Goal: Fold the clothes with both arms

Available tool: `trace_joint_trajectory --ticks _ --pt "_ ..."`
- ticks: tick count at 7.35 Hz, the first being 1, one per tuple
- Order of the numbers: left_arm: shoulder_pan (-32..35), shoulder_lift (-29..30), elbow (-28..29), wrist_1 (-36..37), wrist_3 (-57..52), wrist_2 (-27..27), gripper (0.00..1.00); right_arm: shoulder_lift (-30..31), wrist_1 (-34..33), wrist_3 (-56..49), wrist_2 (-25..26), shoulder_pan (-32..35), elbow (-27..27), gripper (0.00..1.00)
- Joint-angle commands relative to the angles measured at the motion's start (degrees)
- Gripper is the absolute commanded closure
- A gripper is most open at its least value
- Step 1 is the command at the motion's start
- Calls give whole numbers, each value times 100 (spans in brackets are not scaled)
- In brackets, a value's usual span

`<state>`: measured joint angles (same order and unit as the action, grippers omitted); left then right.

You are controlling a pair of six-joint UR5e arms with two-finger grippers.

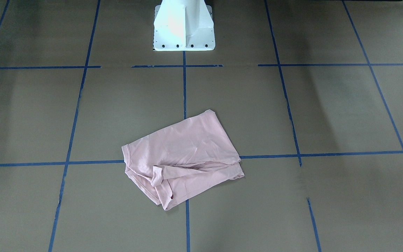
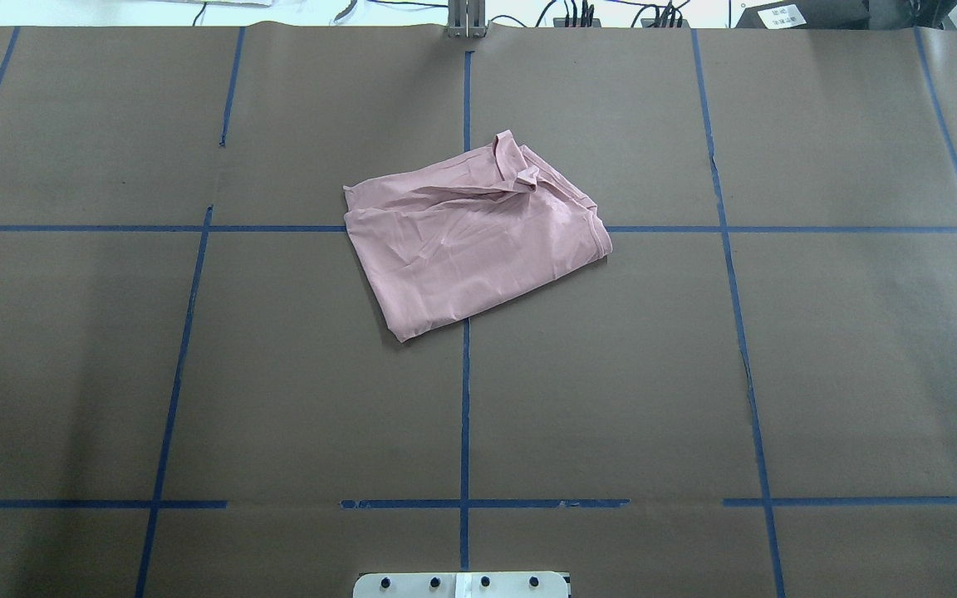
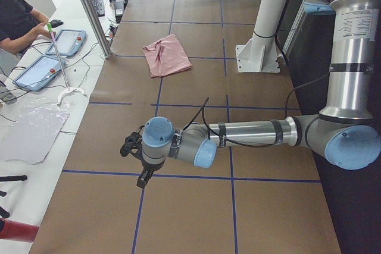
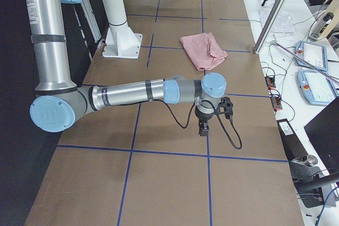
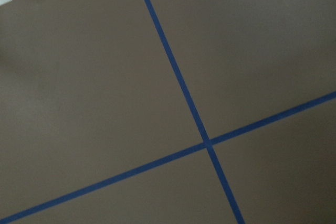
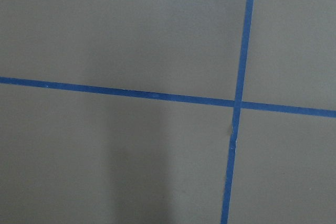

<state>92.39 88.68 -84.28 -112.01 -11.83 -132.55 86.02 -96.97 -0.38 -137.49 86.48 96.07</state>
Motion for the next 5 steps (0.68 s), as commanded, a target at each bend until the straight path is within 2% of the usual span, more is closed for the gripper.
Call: trace_joint_trajectory --ticks 1,2,3,5 --pt "-10 62 219 38 14 412 0 282 37 20 3 9 -1 0" --pt "-10 62 149 126 23 440 0 353 37 29 12 9 -35 0" --pt "-19 71 -52 535 32 406 0 415 37 20 12 26 -36 0" --pt "-19 10 -1068 2061 41 327 0 485 37 -6 3 105 -27 0"
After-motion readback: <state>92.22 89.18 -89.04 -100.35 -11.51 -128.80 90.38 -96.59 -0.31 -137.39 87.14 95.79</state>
